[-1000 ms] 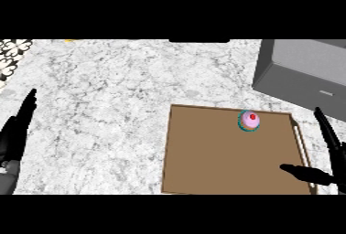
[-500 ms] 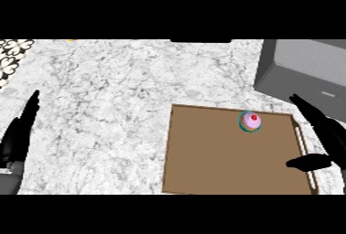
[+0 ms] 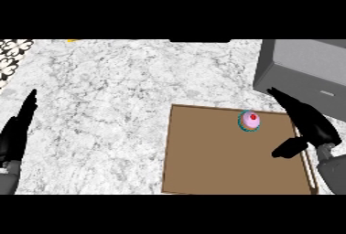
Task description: Pick the cupcake from the tray and place it in the cardboard box
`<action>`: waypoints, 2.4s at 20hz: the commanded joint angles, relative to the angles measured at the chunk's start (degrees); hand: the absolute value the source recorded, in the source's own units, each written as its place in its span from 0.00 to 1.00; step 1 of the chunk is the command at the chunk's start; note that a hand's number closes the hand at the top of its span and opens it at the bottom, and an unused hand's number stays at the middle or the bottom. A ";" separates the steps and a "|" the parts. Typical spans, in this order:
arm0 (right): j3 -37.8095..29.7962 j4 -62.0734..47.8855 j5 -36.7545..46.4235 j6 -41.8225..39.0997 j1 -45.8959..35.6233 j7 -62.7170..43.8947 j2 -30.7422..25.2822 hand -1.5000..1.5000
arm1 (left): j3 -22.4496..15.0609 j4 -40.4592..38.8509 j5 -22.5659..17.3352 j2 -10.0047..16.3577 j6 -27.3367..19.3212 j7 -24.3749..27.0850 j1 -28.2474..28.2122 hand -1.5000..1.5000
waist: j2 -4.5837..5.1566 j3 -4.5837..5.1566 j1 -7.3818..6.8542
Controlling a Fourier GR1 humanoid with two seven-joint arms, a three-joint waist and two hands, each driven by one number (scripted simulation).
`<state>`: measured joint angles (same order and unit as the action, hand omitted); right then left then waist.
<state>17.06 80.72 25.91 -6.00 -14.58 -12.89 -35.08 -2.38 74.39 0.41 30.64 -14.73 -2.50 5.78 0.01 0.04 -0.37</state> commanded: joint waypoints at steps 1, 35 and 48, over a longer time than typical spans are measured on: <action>0.26 -0.53 4.02 -2.87 -0.12 -2.10 2.67 0.00 | 0.06 -0.25 3.48 -2.22 -0.74 -2.29 1.87 0.50 | -0.02 -0.04 0.33; -6.10 -9.01 22.07 -8.68 -6.53 -4.19 22.97 0.00 | 9.76 0.24 12.64 -9.56 6.03 -0.02 1.02 0.50 | 0.05 -0.04 0.15; -8.19 -11.41 35.11 11.69 -7.46 0.55 19.40 1.00 | 12.63 0.49 10.46 -7.69 10.43 0.30 0.28 0.50 | -0.02 -0.04 0.29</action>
<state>9.70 68.40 58.07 1.44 -21.96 -12.00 -14.81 8.98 75.45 11.82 21.66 -6.26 -2.10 5.61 0.04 -0.01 -0.22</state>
